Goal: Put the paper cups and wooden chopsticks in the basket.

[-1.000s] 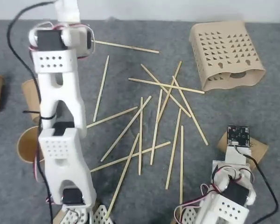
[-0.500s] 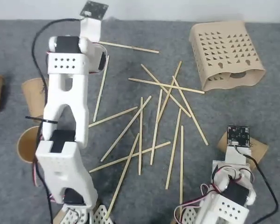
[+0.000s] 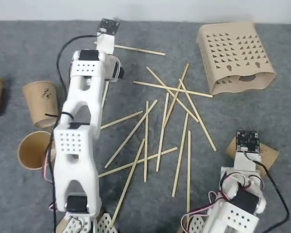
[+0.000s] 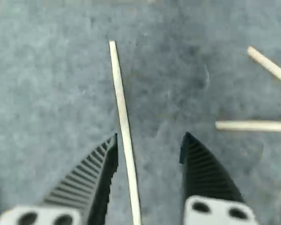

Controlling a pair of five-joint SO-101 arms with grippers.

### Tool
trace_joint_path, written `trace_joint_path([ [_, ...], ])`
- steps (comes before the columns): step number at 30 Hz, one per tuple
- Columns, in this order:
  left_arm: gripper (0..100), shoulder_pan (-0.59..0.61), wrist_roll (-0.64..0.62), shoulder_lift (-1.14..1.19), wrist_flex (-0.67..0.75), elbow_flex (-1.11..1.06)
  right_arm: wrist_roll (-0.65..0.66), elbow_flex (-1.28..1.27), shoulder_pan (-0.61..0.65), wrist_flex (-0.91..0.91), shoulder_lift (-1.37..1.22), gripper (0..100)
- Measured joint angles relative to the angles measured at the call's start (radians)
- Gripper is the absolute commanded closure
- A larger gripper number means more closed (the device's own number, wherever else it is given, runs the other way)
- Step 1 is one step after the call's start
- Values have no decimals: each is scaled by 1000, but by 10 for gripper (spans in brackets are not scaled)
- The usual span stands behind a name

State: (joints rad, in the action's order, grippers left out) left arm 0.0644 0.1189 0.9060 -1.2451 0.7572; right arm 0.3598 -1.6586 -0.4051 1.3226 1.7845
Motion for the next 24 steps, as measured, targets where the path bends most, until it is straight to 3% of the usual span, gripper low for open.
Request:
trace_joint_path([
  [10, 848, 11, 0, 397, 0, 535, 0, 0, 0, 0, 0, 991],
  [16, 857, 12, 0, 508, 9, 635, 0, 0, 0, 0, 0, 991],
  [20, 1000, 5, -3, 514, 9, 640, 0, 0, 0, 0, 0, 991],
  [24, 987, 5, -3, 519, 11, 655, 0, 0, 0, 0, 0, 991],
])
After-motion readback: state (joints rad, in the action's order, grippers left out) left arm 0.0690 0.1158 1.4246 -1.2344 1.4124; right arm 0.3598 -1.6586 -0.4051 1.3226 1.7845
